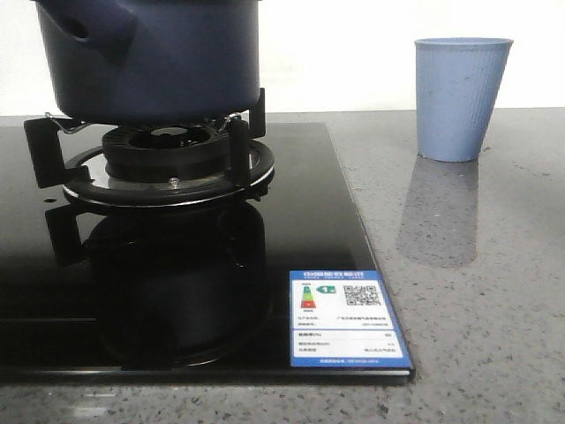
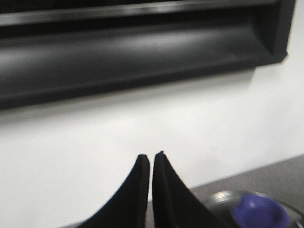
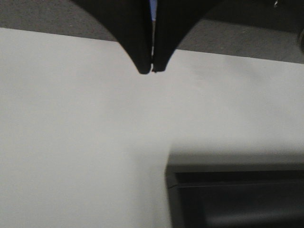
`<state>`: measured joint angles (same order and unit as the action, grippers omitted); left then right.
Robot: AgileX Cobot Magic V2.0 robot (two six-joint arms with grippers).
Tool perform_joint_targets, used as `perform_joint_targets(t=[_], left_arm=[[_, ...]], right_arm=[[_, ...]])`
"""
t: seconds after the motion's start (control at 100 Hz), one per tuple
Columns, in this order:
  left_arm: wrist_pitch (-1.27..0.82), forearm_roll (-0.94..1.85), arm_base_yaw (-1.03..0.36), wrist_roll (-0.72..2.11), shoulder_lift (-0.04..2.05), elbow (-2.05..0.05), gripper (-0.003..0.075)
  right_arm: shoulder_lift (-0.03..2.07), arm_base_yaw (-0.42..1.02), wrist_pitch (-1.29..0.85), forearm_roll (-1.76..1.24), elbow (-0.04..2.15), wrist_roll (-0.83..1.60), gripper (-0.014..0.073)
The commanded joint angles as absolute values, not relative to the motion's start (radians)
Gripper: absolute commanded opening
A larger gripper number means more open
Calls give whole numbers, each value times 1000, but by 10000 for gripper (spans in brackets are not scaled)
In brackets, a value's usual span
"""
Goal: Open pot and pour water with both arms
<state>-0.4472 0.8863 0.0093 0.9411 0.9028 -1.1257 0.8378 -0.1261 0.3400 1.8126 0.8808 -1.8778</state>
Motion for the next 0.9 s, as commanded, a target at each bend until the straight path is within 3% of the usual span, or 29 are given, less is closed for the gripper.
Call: perform_joint_targets(t=[0.0, 0.44, 0.89], left_arm=[[-344, 877, -23, 893, 817, -1066, -20], [-226, 1175, -24, 1080, 270, -426, -19], [-232, 1224, -24, 1078, 199, -394, -19]], right_arm=[[724, -91, 265, 1857, 830, -1891, -53], [225, -86, 201, 1857, 336, -1891, -53], [180, -86, 207, 1857, 287, -1891, -53]])
